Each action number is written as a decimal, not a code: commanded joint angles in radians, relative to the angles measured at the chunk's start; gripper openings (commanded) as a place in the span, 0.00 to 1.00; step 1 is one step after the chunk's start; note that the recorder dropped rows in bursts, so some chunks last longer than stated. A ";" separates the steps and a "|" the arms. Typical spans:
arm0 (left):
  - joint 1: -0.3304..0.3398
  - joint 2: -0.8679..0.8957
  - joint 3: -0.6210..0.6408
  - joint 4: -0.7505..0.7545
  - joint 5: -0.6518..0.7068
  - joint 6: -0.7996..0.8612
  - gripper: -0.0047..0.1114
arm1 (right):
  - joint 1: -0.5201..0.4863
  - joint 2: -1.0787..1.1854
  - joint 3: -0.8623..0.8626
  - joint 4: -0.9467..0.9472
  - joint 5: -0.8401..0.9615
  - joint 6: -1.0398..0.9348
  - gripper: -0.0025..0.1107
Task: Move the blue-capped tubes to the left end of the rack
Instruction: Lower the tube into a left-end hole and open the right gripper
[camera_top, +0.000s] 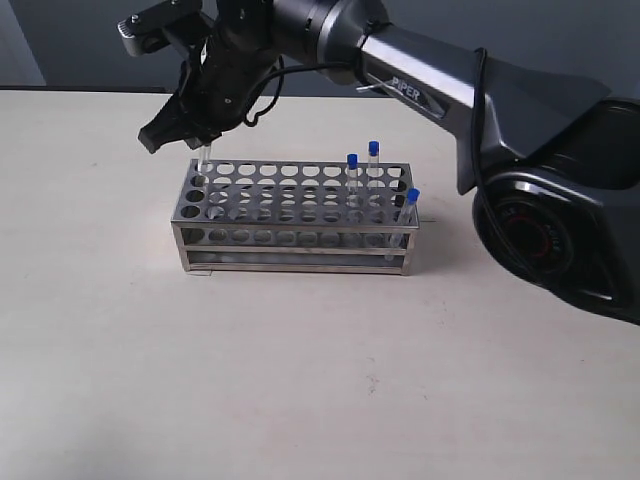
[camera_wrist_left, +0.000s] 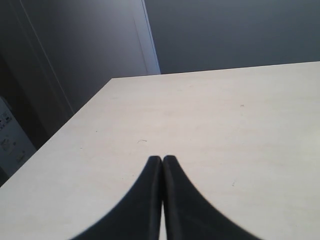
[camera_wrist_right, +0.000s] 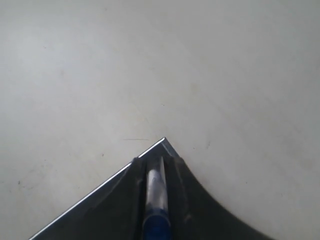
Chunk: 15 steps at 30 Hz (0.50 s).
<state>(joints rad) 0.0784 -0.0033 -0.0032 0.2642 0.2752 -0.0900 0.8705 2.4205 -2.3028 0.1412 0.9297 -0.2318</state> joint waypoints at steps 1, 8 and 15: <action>-0.003 0.003 0.003 -0.001 -0.013 -0.006 0.04 | 0.002 0.015 -0.005 0.007 -0.029 0.026 0.02; -0.003 0.003 0.003 -0.001 -0.013 -0.006 0.04 | 0.002 0.013 -0.006 -0.008 -0.025 0.031 0.02; -0.003 0.003 0.003 -0.001 -0.013 -0.006 0.04 | 0.002 0.017 -0.006 -0.003 -0.075 0.071 0.02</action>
<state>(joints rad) 0.0784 -0.0033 -0.0032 0.2642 0.2752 -0.0900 0.8705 2.4261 -2.3067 0.1373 0.8839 -0.1685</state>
